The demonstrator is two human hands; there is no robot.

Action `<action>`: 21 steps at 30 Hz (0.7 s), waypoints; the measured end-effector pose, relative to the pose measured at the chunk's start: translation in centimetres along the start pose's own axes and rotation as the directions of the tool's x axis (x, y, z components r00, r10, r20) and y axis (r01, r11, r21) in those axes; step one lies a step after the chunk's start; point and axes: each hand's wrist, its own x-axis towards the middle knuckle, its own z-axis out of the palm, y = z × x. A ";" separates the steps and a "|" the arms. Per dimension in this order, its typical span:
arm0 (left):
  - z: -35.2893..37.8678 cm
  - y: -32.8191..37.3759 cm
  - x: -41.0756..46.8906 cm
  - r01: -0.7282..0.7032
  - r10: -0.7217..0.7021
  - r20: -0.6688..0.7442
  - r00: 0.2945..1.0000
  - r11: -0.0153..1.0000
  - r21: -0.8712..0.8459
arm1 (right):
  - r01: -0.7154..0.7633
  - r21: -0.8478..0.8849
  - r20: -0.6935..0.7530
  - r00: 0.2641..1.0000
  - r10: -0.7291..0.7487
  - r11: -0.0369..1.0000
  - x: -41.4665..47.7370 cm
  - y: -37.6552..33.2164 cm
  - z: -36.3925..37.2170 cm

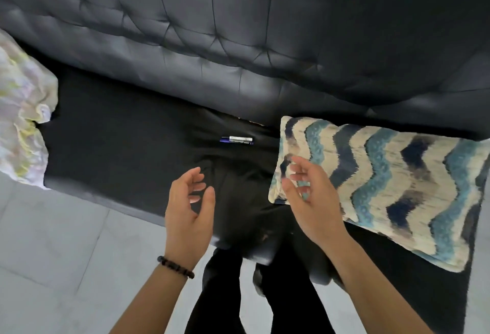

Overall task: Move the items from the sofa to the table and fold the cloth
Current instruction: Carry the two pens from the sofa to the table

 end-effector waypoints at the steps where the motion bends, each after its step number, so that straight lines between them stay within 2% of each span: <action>1: 1.3 -1.8 1.8 0.020 -0.021 0.015 1.000 1.000 0.008 | 0.000 -0.025 0.007 1.000 0.000 1.000 2.0 1.2 1.3; 4: 6.8 -10.2 9.0 0.018 -0.024 0.072 0.997 0.996 0.084 | 0.007 -0.105 0.011 1.000 -0.006 0.994 10.4 6.6 7.4; 6: 10.6 -15.7 13.6 -0.039 0.020 0.118 0.993 0.985 0.165 | 0.012 -0.161 0.023 1.000 -0.009 0.987 15.8 10.2 11.8; 9: 15.9 -23.0 19.6 -0.229 0.177 0.188 0.966 0.923 0.308 | 0.073 -0.270 0.064 0.996 -0.058 0.960 22.7 15.6 18.0; 12: 20.2 -29.4 24.3 -0.394 0.296 0.276 0.914 0.810 0.435 | 0.116 -0.372 0.096 0.992 -0.086 0.921 28.0 20.1 22.9; 16: 23.5 -35.9 27.3 -0.435 0.306 0.310 0.900 0.678 0.593 | 0.108 -0.466 0.161 0.986 -0.035 0.878 31.5 25.3 27.2; 19: 25.3 -39.1 27.5 -0.466 0.367 0.295 0.882 0.594 0.655 | 0.203 -0.578 0.179 0.976 -0.121 0.790 31.7 28.4 28.6; 21: 26.0 -40.1 27.7 -0.467 0.384 0.283 0.879 0.577 0.670 | 0.211 -0.592 0.153 0.977 -0.149 0.778 31.8 29.3 29.2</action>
